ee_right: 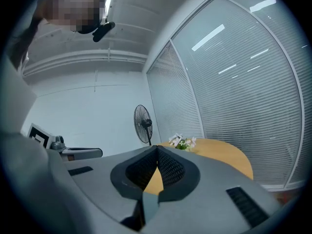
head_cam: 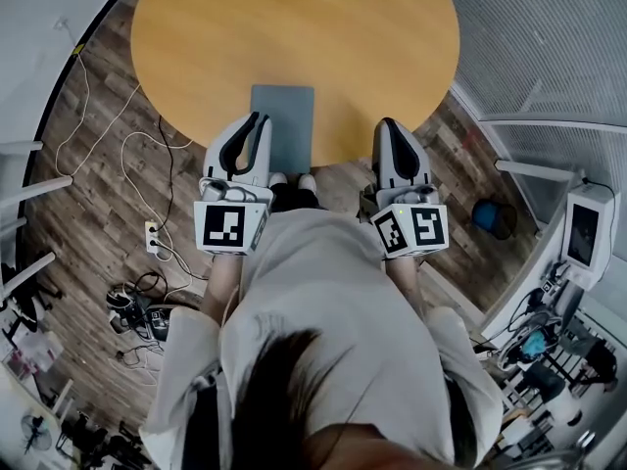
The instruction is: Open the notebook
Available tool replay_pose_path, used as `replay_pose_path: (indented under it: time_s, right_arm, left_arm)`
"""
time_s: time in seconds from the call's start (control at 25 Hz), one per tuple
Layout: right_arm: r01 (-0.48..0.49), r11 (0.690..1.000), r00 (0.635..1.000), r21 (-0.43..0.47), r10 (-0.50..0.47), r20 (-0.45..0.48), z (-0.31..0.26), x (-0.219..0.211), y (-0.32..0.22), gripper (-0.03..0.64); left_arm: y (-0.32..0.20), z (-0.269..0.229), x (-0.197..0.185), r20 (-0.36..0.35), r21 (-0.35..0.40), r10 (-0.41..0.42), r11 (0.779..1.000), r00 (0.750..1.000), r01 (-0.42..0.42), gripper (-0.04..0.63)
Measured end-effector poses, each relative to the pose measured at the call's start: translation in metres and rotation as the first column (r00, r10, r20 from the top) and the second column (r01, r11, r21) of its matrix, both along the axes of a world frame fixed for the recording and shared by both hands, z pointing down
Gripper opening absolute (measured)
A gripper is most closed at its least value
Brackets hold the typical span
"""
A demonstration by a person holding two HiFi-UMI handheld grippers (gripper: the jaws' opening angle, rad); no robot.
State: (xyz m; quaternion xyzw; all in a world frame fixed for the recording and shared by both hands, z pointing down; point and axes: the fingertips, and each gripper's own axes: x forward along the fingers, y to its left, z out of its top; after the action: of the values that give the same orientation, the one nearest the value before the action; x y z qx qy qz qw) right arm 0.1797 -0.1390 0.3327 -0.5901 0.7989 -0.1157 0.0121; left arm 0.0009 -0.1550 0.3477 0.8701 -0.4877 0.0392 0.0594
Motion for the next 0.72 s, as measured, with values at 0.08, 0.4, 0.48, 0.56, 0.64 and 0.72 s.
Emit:
replay_pose_path:
  time_s: [0.08,0.4,0.48,0.56,0.64,0.72]
  right_arm:
    - [-0.006,1.0,1.0,-0.004,0.006,-0.002,0.001,0.0,0.004,0.002]
    - [-0.025,0.999,1.0,-0.03,0.024,-0.017,0.006,-0.003,0.026,0.002]
    - [-0.026,0.999,0.999,-0.044,0.025,-0.024,0.011,-0.004,0.03,0.002]
    - [-0.026,0.998,0.999,-0.06,0.025,-0.03,0.015,-0.005,0.034,0.002]
    - [-0.028,0.997,0.999,-0.076,0.026,-0.031,0.02,-0.005,0.037,0.002]
    - [-0.032,0.995,0.999,-0.092,0.029,-0.031,0.026,-0.004,0.041,0.002]
  left_arm:
    - [0.004,0.002,-0.001,0.0,-0.006,0.006,1.0,1.0,-0.006,0.06]
    - [0.024,0.008,0.001,0.013,-0.024,0.055,0.998,0.998,-0.055,0.062]
    - [0.03,0.013,0.005,0.022,-0.034,0.078,0.996,0.997,-0.078,0.077]
    - [0.035,0.021,0.01,0.037,-0.045,0.109,0.993,0.993,-0.107,0.102]
    - [0.04,0.032,0.016,0.052,-0.064,0.138,0.989,0.989,-0.135,0.123]
    - [0.045,0.045,0.022,0.048,-0.088,0.152,0.985,0.987,-0.148,0.123]
